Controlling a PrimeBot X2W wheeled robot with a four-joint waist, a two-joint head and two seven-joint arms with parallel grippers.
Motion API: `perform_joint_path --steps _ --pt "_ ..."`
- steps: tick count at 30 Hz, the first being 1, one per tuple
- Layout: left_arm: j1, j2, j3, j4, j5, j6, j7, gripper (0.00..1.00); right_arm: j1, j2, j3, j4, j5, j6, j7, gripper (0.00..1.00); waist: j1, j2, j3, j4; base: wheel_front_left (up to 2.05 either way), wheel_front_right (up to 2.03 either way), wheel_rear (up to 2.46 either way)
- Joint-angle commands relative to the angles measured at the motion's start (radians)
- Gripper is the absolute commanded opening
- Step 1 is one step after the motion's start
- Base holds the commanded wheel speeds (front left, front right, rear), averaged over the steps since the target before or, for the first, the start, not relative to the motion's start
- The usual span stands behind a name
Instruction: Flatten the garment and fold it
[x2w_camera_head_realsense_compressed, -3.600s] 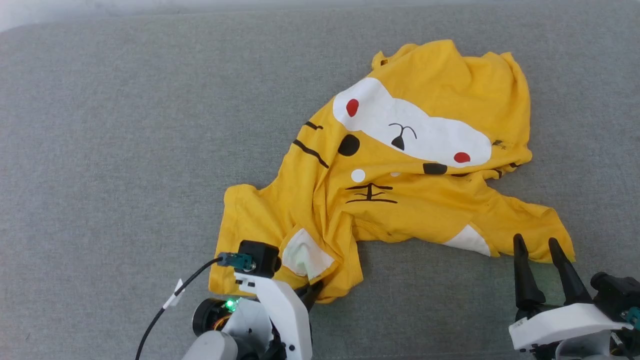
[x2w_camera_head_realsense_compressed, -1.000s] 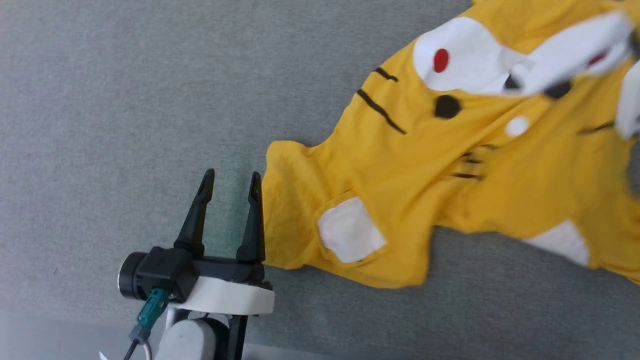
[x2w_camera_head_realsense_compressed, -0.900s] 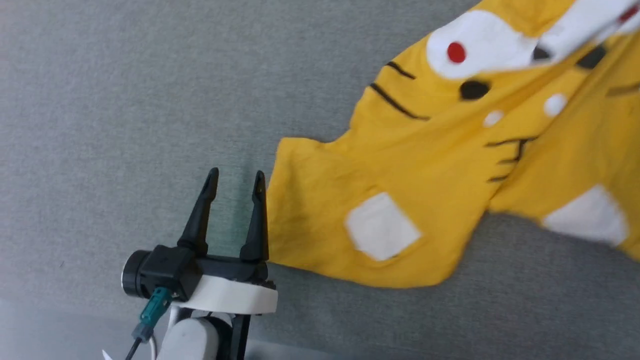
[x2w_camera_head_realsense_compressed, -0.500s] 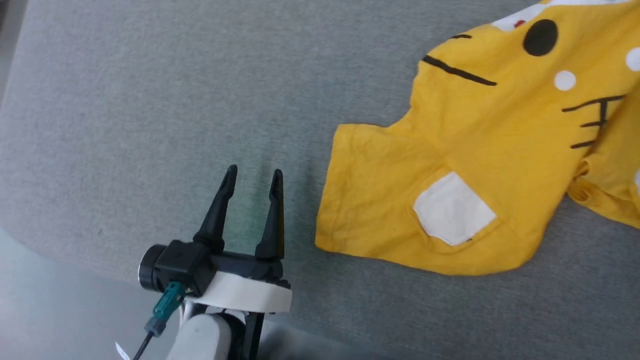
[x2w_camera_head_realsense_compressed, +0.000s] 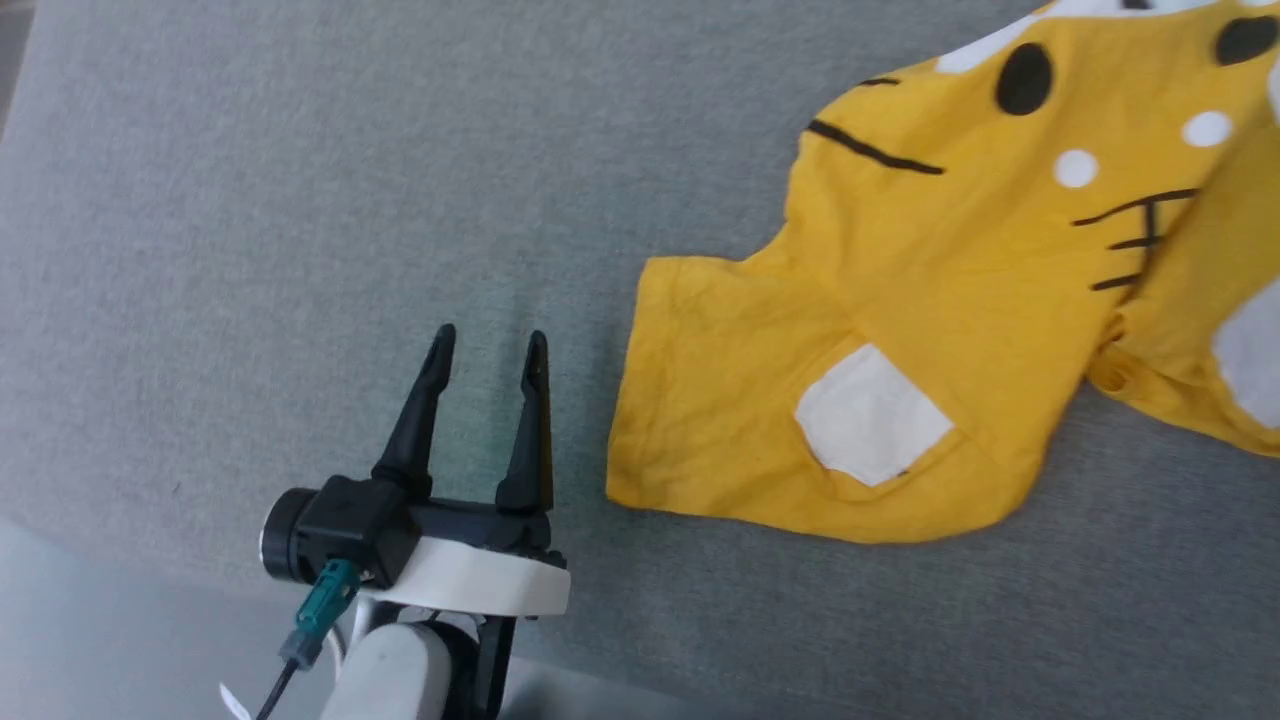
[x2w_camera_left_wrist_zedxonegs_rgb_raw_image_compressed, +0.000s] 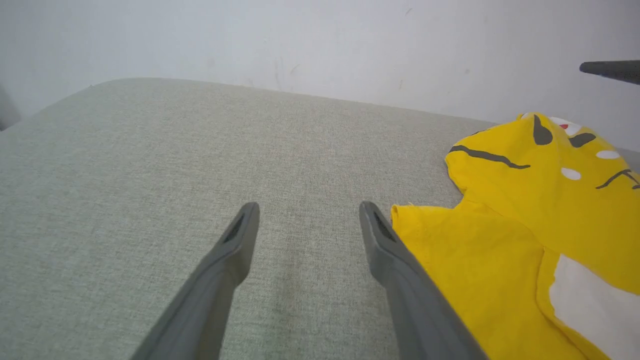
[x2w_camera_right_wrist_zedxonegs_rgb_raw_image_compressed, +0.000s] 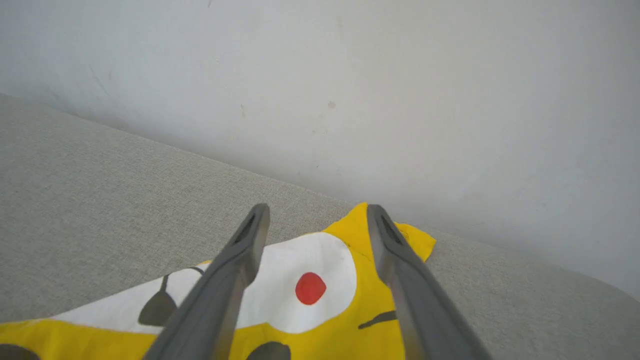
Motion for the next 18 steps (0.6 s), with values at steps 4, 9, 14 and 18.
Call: perform_joint_path --steps 4,9,14,18 --pt "0.030 -0.003 0.034 -0.011 0.026 -0.003 -0.005 1.00 0.211 0.032 -0.045 -0.189 0.080 -0.002 -0.034 1.00 0.0000 0.0000 -0.104 -0.100 0.00 0.00 0.00" --pt "0.058 0.001 0.060 -0.021 0.039 -0.010 -0.005 1.00 0.488 0.127 -0.147 -0.441 0.091 -0.002 -0.099 1.00 0.0000 0.0000 -0.145 -0.145 0.00 0.00 0.00" --pt "0.079 0.002 0.076 -0.023 0.044 -0.017 -0.005 1.00 0.701 0.242 -0.216 -0.598 0.025 -0.002 -0.227 1.00 0.0000 0.0000 -0.172 -0.172 0.00 0.00 0.00" --pt "0.112 0.002 0.093 -0.019 0.046 -0.023 -0.005 1.00 0.879 0.295 -0.228 -0.640 0.001 -0.002 -0.350 1.00 0.0000 0.0000 -0.198 -0.201 0.00 0.00 0.00"
